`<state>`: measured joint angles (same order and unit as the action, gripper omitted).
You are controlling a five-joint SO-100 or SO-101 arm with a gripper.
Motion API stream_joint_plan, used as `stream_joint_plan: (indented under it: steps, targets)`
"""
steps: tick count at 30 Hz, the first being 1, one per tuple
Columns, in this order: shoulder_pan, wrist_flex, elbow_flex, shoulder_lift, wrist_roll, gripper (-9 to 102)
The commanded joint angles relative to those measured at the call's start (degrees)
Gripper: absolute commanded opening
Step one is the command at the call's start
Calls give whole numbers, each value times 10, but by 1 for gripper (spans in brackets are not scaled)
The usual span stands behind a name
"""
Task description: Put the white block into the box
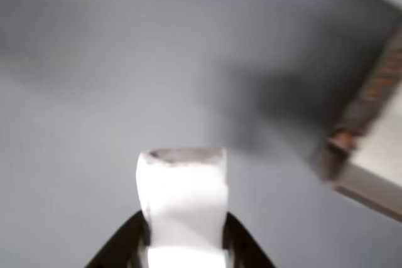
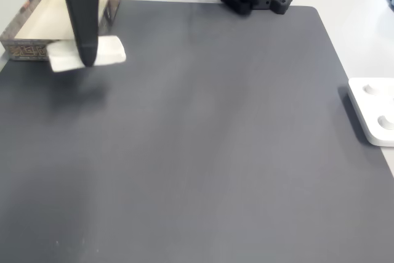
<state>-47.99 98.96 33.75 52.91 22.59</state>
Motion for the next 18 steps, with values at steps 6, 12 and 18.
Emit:
stream_joint_plan:
  steps: [6, 12, 18]
  targets:
    - [-53, 4, 48, 98, -40, -2]
    - [-132, 4, 96, 115, -169, -2]
    - [-217, 5, 126, 153, -273, -2]
